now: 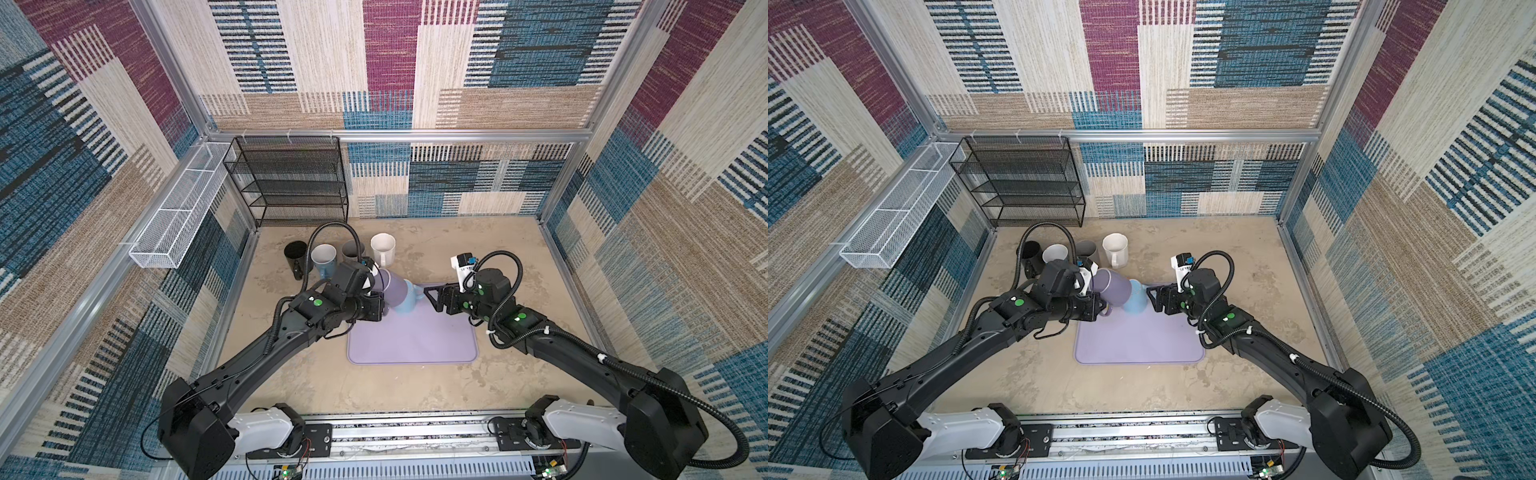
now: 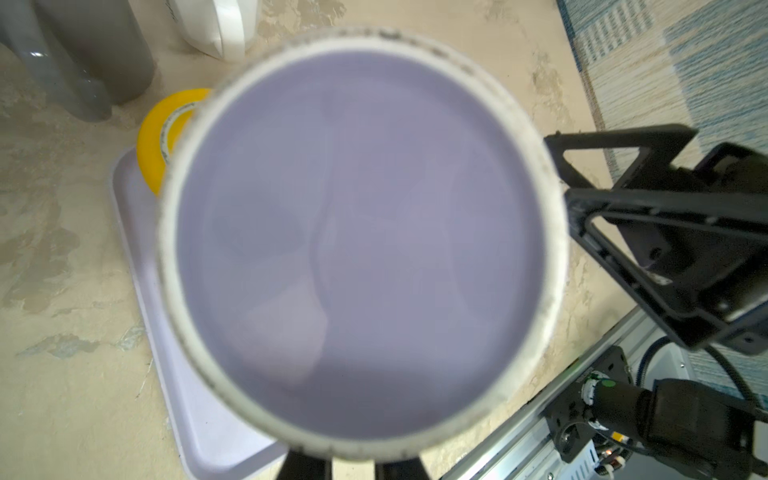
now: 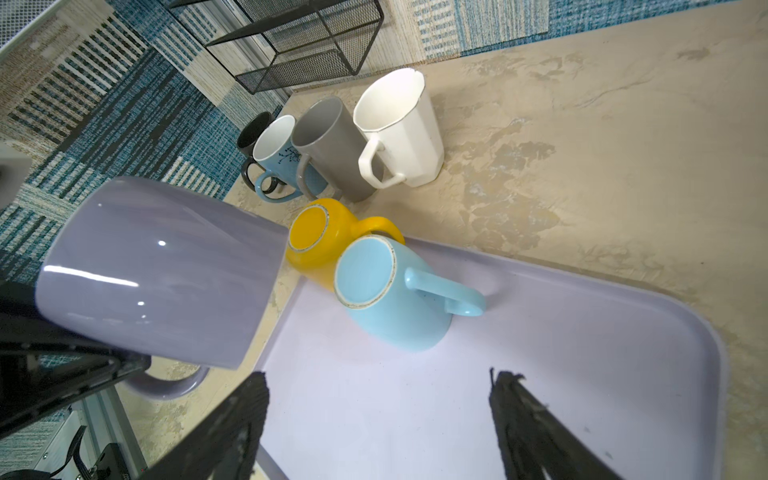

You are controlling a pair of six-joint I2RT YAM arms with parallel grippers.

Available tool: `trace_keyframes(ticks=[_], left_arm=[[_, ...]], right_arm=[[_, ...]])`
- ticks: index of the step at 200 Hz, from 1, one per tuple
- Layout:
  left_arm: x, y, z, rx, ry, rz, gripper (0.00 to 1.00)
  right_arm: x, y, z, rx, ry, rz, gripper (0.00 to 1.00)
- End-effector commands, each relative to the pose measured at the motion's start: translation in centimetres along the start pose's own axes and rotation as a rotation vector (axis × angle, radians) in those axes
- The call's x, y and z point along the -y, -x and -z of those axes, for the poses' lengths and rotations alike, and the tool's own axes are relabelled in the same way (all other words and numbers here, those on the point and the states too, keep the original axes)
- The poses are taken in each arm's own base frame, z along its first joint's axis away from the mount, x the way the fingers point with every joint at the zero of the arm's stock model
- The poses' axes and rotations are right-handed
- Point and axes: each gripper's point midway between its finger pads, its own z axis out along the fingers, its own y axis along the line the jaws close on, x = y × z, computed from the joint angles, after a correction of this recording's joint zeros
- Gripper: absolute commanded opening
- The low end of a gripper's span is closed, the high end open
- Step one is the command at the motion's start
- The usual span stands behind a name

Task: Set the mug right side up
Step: 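Lift the lavender mug off the tray with the left gripper toward the right gripper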

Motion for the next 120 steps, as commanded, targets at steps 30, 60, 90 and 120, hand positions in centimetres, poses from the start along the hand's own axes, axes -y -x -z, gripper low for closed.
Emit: trace_keyframes(ticks=[30,60,90,120], left_arm=[[1.4,5.6,2.5,0.216,-0.224,0.012,0.0],[1.9,7.3,4.1,0.29,-0.314,0.013,0.0],[2.7,8.4,5.4,0.354,-0.424,0.028,0.0],[4.0,8.8,6.2,0.379,-0.542,0.021,0.0]], right_arm=[[-3.8,1.4,0.5,0.062,0.21,-0.027,0.85],[-6.0,1.7,1.0,0.08,0.345,-0.041,0.85],[-7.6,2.3,1.6,0.098,0.446,-0.043,0.84],[-9.3,2.7,2.5,0.114,0.552,-0.043,0.84]])
